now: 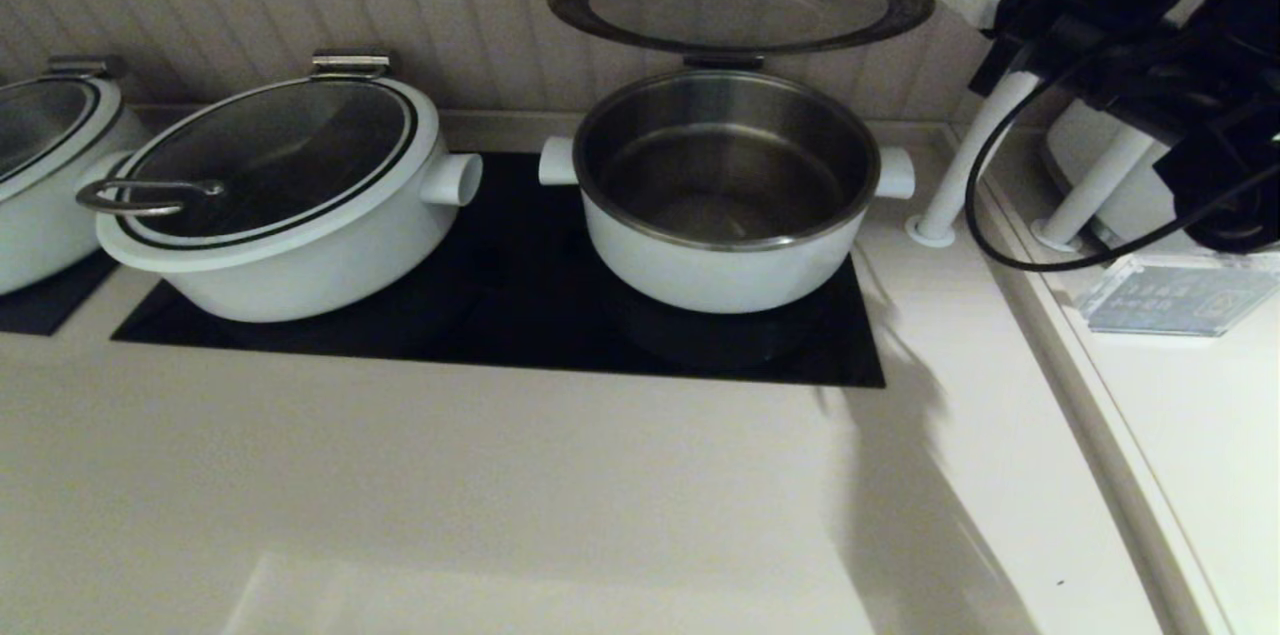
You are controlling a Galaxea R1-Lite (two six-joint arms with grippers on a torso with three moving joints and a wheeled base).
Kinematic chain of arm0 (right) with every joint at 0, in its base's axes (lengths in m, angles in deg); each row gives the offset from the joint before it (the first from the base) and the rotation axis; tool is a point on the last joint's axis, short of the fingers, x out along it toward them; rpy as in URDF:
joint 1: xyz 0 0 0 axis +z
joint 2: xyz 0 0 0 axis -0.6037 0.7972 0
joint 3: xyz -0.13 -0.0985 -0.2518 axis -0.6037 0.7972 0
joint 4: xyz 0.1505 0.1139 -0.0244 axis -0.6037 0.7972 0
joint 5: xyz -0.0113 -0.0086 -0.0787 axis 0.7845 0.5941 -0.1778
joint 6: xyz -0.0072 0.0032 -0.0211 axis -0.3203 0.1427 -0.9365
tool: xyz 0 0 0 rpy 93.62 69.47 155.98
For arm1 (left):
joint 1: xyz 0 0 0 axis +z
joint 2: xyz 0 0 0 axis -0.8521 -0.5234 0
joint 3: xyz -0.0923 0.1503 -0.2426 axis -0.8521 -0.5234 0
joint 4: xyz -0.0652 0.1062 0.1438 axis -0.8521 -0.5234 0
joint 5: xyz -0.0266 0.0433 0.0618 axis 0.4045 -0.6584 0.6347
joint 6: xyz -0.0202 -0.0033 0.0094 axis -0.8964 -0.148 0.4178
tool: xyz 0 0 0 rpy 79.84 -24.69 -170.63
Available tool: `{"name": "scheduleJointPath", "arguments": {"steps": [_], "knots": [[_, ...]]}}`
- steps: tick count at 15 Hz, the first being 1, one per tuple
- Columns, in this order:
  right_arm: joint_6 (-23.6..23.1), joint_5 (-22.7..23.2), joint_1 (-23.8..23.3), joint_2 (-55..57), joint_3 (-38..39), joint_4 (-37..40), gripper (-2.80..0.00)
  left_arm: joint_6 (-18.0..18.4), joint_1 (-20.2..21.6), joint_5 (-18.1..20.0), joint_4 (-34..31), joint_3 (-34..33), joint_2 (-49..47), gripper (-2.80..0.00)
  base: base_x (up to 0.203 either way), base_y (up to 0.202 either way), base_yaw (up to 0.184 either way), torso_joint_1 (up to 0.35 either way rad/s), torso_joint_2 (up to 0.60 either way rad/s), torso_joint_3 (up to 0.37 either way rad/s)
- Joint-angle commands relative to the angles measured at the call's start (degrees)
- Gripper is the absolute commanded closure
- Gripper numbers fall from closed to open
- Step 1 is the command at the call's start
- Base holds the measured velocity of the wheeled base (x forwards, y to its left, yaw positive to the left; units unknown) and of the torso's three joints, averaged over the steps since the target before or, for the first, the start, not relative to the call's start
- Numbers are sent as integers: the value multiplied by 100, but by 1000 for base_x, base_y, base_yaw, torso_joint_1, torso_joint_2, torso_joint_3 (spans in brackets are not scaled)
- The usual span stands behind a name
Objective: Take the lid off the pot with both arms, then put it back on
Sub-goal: Close the pot lid
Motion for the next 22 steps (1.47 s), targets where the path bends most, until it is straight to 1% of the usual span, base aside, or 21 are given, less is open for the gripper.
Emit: {"name": "scheduleJointPath", "arguments": {"steps": [1, 4, 11, 16, 22], "knots": [[-10, 22, 3, -103, 245, -93, 0, 2, 0, 0, 0, 0, 2, 0, 0, 0, 0, 0, 0, 0], [-10, 22, 30, -175, 487, -220, 0, 2, 0, 0, 0, 0, 2, 0, 0, 0, 0, 0, 0, 0], [-18, 66, 155, -193, 614, -281, 0, 2, 0, 0, 0, 0, 2, 0, 0, 0, 0, 0, 0, 0], [-17, 58, 223, -272, 1035, -528, 0, 2, 0, 0, 9, 0, 2, 0, 0, 0, 0, 0, 0, 0], [-19, 57, 247, -307, 1283, -672, 0, 2, 0, 0, 7, 0, 2, 0, 0, 0, 0, 0, 0, 0]]}}
